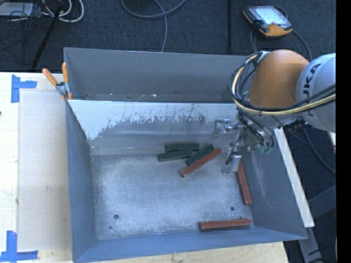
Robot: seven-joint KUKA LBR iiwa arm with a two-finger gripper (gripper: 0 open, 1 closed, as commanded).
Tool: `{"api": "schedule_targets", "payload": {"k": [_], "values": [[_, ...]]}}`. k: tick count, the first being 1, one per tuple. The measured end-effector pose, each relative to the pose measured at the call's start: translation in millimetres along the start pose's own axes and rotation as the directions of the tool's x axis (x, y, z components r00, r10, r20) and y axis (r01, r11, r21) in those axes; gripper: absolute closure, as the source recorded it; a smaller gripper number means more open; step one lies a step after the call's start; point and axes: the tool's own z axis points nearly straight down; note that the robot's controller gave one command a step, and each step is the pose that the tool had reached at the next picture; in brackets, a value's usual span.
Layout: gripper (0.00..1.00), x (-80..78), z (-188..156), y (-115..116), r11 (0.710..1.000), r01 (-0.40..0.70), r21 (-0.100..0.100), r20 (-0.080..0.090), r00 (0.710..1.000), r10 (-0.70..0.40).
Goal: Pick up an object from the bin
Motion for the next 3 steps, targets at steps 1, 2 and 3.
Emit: {"api": "schedule_targets", "payload": {"k": [1, 2, 3], "values": [[0.00, -3.2, 12.8, 30.8, 0.987, 0.161, -0.004, -0.010, 0.987, -0.161], [0.00, -9.3, 0.1, 47.0, 1.000, 0.001, -0.002, -0.002, 1.000, -0.001], [0.00, -3.4, 86.5, 52.3, 0.999, -0.033, -0.001, 0.000, 0.999, 0.033]]}}
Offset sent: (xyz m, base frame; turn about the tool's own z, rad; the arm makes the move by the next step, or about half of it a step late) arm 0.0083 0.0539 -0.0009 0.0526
